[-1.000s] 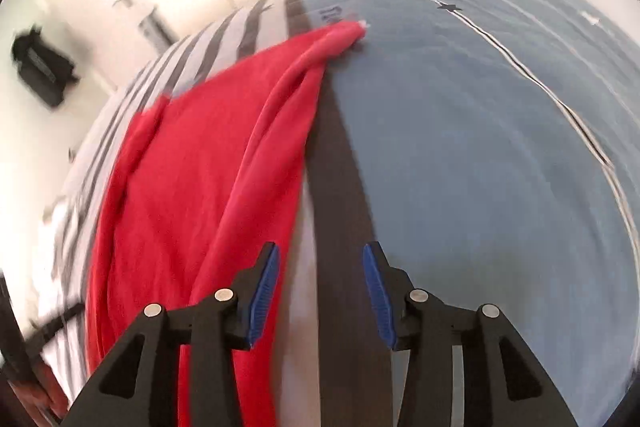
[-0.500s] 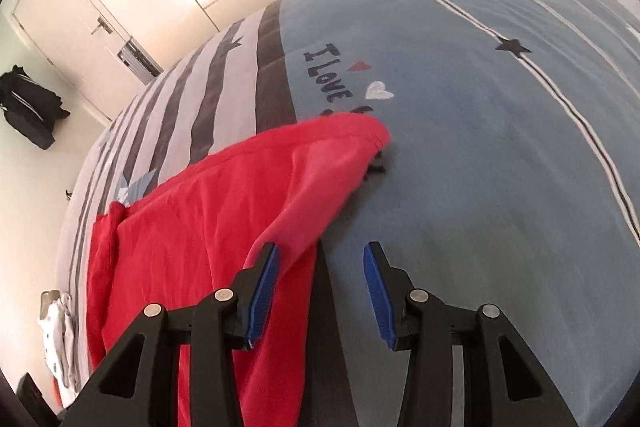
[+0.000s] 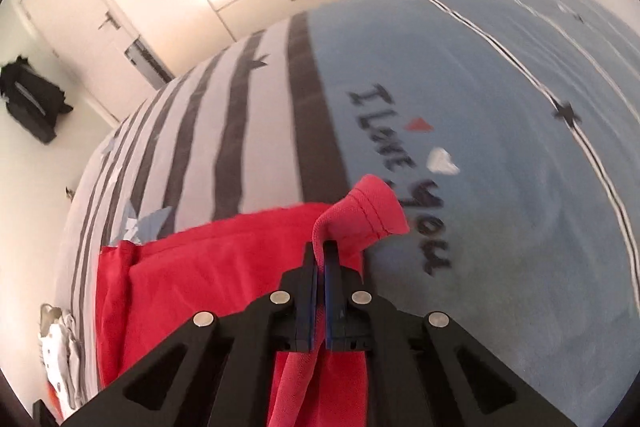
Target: Fold clothes
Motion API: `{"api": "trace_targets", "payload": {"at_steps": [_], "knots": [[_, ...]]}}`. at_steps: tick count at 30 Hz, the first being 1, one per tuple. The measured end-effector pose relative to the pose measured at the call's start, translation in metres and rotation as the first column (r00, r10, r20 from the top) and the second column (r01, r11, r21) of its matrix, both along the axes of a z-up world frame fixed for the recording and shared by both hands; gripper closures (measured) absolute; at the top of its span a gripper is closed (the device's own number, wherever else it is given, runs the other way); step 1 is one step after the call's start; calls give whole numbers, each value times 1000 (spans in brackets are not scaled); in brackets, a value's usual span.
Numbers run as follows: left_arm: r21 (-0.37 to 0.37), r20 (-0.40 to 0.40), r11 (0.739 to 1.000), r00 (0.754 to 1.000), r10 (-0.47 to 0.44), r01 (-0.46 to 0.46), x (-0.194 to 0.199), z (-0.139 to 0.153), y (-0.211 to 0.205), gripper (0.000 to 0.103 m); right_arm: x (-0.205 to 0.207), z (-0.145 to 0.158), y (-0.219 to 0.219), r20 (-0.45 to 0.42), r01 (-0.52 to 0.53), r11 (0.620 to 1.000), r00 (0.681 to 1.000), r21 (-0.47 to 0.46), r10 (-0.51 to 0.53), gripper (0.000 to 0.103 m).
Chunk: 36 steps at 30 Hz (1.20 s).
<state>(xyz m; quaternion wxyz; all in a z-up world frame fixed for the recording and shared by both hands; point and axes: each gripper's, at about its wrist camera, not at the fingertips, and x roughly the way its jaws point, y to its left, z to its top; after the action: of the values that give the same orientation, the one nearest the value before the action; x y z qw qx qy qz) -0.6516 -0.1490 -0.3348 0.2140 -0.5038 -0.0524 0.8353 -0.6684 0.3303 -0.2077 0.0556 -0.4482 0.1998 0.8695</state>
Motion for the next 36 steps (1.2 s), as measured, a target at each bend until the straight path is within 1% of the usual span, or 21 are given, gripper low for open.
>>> {"api": "trace_targets", "payload": {"at_steps": [2,4,6,8,10,11,12,13,14,15,18,21,25,29,31,32,33,36], "knots": [[-1,0,1000,1000,4,-4,0,2,-2,90,-10,8,-19,2,-40,998,999,40,40,101],[-2,0,1000,1000,4,-4,0,3,-3,90,-22,13,-49,12,-108,992,994,66,108,101],[-2,2,1000,1000,6,-6,0,4,-4,90,-34,12,-74,26,-179,982,984,67,178,97],[0,4,1000,1000,7,-7,2,5,-5,90,-46,11,-99,39,-252,966,968,65,250,97],[1,4,1000,1000,7,-7,4,5,-6,90,-53,12,-119,35,-306,950,952,61,304,92],[2,3,1000,1000,8,-8,5,5,-7,90,-52,14,-122,18,-313,948,950,61,312,83],[7,2,1000,1000,9,-9,6,5,-7,90,-49,17,-125,1,-319,946,948,61,319,79],[9,4,1000,1000,11,-11,7,5,-9,90,-47,19,-127,-16,-325,944,945,62,326,79],[12,5,1000,1000,13,-13,7,5,-10,90,-48,19,-126,-10,-318,945,947,80,320,79],[14,5,1000,1000,15,-16,8,5,-11,90,-48,16,-122,12,-301,948,953,99,302,79],[16,8,1000,1000,18,-18,9,5,-13,90,-45,3,-111,59,-288,950,957,116,283,79],[10,6,1000,1000,11,-11,9,5,-14,90,-37,-6,-116,86,-313,938,949,146,303,79],[11,13,1000,1000,9,-9,8,3,-15,90,-41,-22,-129,145,-336,920,939,201,311,79],[19,16,1000,1000,13,-14,8,2,-15,90,-46,-33,-130,163,-330,929,938,165,304,79],[24,18,1000,1000,16,-17,8,1,-16,90,-47,-38,-131,176,-327,933,938,153,300,81],[27,18,999,1000,18,-19,9,1,-16,90,-47,-40,-131,180,-323,934,938,149,296,90],[29,19,999,1000,20,-20,9,1,-16,90,-47,-40,-130,182,-320,935,939,151,292,96],[34,17,999,1000,23,-24,11,1,-16,90,-45,-32,-130,149,-299,938,950,176,275,97]]}}
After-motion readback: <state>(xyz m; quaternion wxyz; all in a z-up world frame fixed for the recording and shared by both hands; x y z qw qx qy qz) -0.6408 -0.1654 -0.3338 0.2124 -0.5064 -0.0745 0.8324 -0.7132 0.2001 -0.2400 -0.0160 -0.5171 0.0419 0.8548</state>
